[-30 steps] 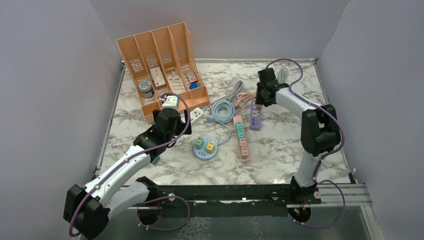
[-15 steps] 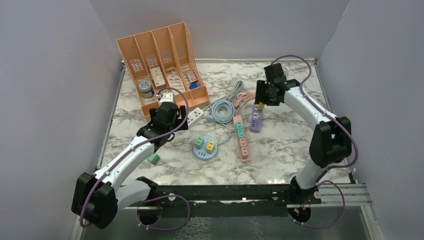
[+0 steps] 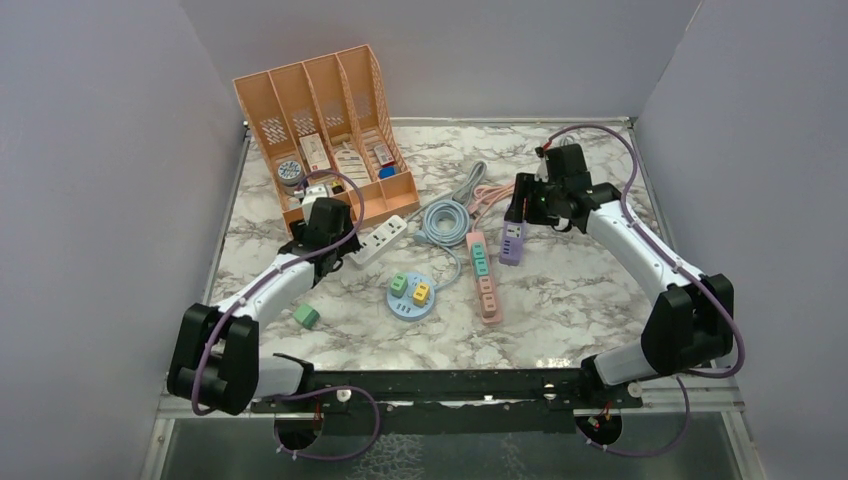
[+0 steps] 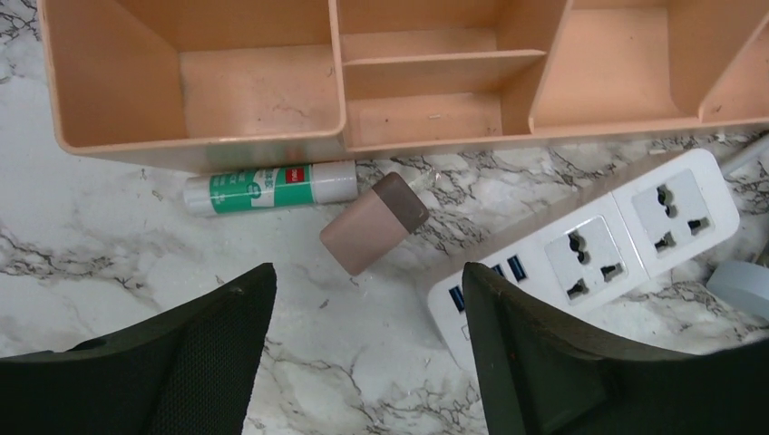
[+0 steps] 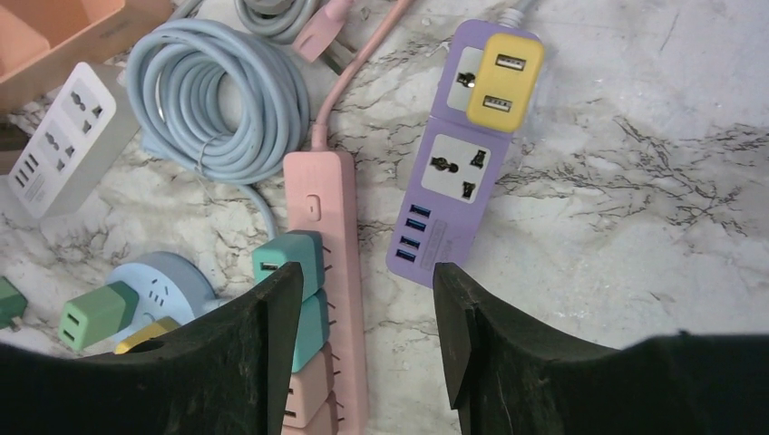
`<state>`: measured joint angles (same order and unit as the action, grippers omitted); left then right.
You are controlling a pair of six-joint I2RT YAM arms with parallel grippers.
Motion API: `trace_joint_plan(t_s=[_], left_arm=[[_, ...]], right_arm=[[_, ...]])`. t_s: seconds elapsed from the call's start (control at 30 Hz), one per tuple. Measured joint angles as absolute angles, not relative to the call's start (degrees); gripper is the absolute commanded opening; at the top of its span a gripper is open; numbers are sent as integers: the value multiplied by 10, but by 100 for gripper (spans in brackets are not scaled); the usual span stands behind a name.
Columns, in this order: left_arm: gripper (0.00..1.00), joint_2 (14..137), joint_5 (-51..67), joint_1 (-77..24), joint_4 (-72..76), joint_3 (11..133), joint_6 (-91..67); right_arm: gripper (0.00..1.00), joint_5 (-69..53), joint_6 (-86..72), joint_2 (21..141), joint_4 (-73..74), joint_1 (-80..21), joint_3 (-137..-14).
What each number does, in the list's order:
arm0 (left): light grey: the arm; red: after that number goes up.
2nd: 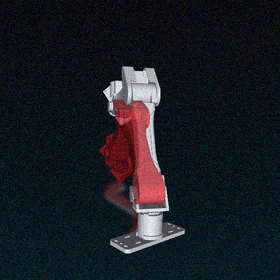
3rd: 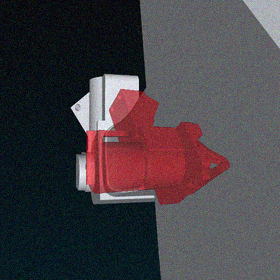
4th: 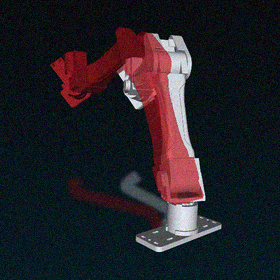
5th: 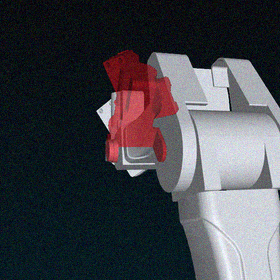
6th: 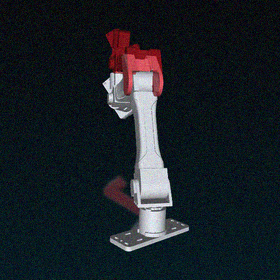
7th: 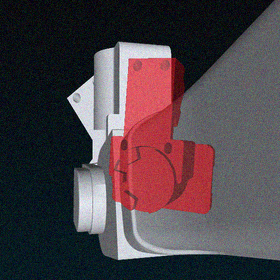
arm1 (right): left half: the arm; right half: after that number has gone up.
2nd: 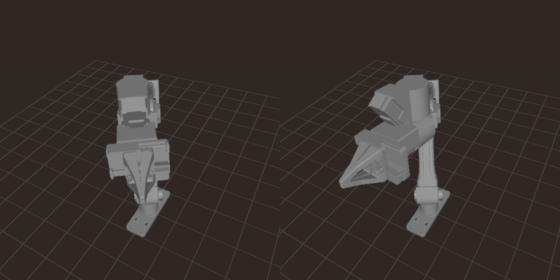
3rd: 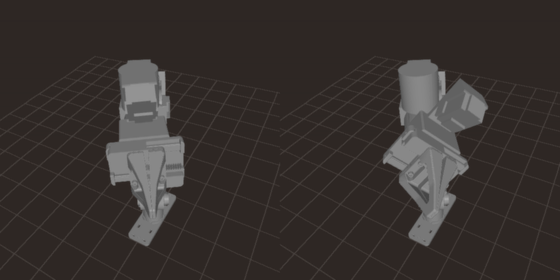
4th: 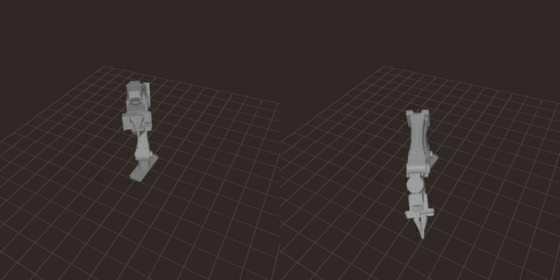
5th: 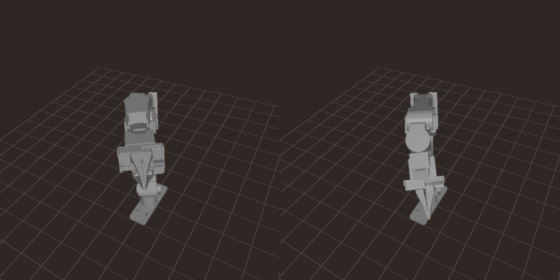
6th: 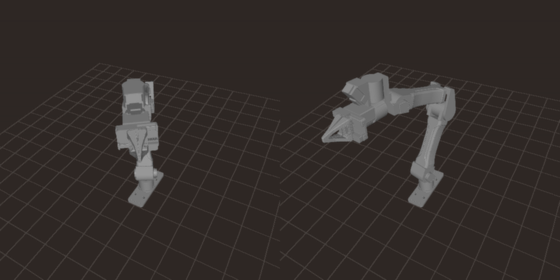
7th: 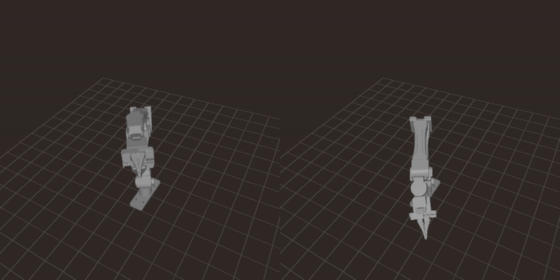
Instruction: Insert the plug
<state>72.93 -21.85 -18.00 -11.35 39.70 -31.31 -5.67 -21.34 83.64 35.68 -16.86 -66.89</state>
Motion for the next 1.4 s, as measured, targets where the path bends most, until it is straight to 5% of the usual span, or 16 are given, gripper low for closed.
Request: trace_joint_plan(t_s=[0.17,0.5,0.87,1.1,1.4], left_arm=[[72,764,-203,-161,-68,396,-285],[44,838,-119,-137,-75,437,-191],[50,857,-105,-137,-104,447,-185],[27,893,-96,-137,-114,475,-161],[20,874,-59,-141,-153,507,-141]], right_arm=[[53,-73,-211,828,357,-169,-667],[52,-74,-202,797,357,-169,-655],[52,-89,-199,792,355,-169,-643],[52,-102,-198,783,348,-169,-637],[49,-138,-198,762,316,-169,-608]])
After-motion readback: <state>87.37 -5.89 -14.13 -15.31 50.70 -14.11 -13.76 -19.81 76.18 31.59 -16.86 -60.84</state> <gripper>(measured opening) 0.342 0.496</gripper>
